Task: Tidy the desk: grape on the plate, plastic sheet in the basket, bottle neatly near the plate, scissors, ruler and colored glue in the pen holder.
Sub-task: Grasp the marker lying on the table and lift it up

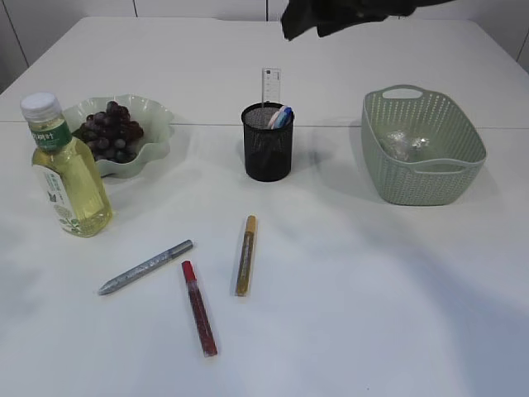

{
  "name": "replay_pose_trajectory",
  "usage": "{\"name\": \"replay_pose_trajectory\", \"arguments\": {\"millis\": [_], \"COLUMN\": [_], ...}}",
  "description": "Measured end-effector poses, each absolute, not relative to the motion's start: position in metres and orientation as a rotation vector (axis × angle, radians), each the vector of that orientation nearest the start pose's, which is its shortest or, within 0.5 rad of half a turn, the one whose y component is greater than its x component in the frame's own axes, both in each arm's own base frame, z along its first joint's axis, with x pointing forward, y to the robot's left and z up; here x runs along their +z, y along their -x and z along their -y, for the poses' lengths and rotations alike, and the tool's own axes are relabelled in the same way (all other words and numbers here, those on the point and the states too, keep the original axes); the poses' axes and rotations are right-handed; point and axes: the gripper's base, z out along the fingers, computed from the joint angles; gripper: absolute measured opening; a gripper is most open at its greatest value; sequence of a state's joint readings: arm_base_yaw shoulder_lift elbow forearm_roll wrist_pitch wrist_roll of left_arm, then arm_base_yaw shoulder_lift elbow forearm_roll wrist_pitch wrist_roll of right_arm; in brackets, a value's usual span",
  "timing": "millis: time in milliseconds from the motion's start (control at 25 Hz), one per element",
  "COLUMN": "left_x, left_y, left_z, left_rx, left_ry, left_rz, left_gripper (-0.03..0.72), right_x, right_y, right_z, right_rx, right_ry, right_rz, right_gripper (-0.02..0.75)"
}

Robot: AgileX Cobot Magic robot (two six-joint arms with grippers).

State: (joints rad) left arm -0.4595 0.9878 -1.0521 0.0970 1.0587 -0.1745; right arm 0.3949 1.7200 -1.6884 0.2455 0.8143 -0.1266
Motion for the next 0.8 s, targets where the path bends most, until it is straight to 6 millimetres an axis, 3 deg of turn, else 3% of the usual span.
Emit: {"name": "replay_pose_trajectory", "arguments": {"millis": [280,480,800], "left_x": [0.348,0.336,0.345], "left_y": [-0.183,-0.196,-0.235], "left_z": [0.082,0.090,0.110], "left_rx": [-0.099,-0.073,-0.024], "left_ry": [-0.444,-0.552,-0.707], "left_rz": [-2.548,-2.600,-2.650], "left_gripper": [0.298,0.298,0.298], "right_x": [0.362,0.361,0.361], "right_y": [-0.324,-0.322,-0.322], "right_z": [-0.157,-0.156,-0.156], "right_rx": [0.417,0.408,0.409], "right_ry": [0.620,0.629,0.622], "right_rz": [-2.636,-2.664,-2.670], "right_gripper": [0.365,0.365,0.365]}}
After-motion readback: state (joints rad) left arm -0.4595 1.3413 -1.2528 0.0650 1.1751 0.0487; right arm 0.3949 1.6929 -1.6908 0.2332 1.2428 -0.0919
